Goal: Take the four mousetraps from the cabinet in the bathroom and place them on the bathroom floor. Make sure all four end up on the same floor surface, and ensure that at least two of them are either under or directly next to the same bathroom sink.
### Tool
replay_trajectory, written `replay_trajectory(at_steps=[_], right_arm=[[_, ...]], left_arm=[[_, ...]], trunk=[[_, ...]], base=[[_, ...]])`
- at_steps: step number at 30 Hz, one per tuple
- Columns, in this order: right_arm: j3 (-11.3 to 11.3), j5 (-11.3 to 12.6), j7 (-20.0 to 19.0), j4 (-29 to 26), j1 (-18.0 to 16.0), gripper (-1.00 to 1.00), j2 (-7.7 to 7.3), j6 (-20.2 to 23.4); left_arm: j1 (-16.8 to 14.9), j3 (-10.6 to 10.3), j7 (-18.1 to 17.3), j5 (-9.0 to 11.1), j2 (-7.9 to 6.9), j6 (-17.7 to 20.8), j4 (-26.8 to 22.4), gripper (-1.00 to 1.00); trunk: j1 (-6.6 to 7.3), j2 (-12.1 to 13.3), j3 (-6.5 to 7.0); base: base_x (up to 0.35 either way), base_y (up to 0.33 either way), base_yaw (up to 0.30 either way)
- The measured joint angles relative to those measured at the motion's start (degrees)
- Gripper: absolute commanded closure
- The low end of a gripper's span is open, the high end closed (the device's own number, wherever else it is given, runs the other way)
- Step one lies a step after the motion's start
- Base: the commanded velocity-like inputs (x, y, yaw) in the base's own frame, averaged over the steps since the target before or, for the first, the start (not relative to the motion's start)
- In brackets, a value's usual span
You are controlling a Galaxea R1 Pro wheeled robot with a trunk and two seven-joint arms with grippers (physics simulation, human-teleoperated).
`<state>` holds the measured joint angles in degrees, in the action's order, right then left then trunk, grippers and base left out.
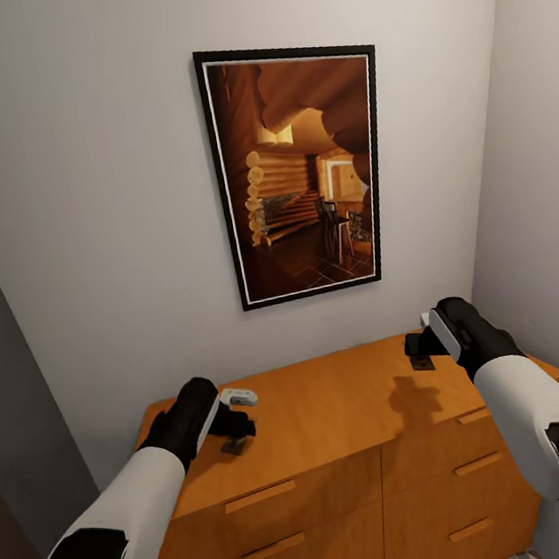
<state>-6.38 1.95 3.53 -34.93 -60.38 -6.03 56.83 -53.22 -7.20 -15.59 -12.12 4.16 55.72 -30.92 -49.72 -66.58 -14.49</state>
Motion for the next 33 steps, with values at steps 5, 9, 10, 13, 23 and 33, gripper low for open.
replay_trajectory(at_steps=[5, 9, 10, 13, 23, 33], right_arm=[[0.0, 0.0, 0.0, 0.0, 0.0, 1.00, 0.03, 0.0], [0.0, 0.0, -0.1, 0.0, 0.0, 1.00, -0.02, 0.0], [0.0, 0.0, -0.1, 0.0, 0.0, 1.00, -0.02, 0.0], [0.0, 0.0, -0.1, 0.0, 0.0, 1.00, -0.03, 0.0], [0.0, 0.0, -0.1, 0.0, 0.0, 1.00, 0.03, 0.0], [0.1, 0.0, -0.1, 0.0, 0.0, 1.00, 0.04, 0.1]], left_arm=[[0.0, 0.0, 0.0, -2.3, 0.18, -0.5, 1.3, -1.00], [-0.1, 0.1, 0.0, -2.5, 0.27, -1.6, 2.0, -1.00], [-0.1, 0.1, 0.0, -2.6, 0.28, -1.7, 2.0, -1.00], [0.0, 0.1, 0.0, -2.7, 0.31, -2.1, 2.1, -1.00], [0.0, 0.0, 0.1, -2.7, 0.34, -2.3, 2.1, -1.00], [0.0, 0.0, 0.1, -2.9, 0.40, -2.3, 2.1, -1.00]], trunk=[[0.00, 0.0, 0.00], [0.01, 0.0, 0.02], [0.01, 0.0, 0.02], [0.01, 0.0, 0.02], [0.01, 0.0, 0.01], [0.01, 0.0, 0.01]], base=[[0.000, 0.000, 0.000], [0.000, 0.000, 0.000], [0.000, 0.000, 0.000], [0.000, 0.000, 0.000], [0.000, 0.000, 0.000], [0.000, 0.000, 0.000]])
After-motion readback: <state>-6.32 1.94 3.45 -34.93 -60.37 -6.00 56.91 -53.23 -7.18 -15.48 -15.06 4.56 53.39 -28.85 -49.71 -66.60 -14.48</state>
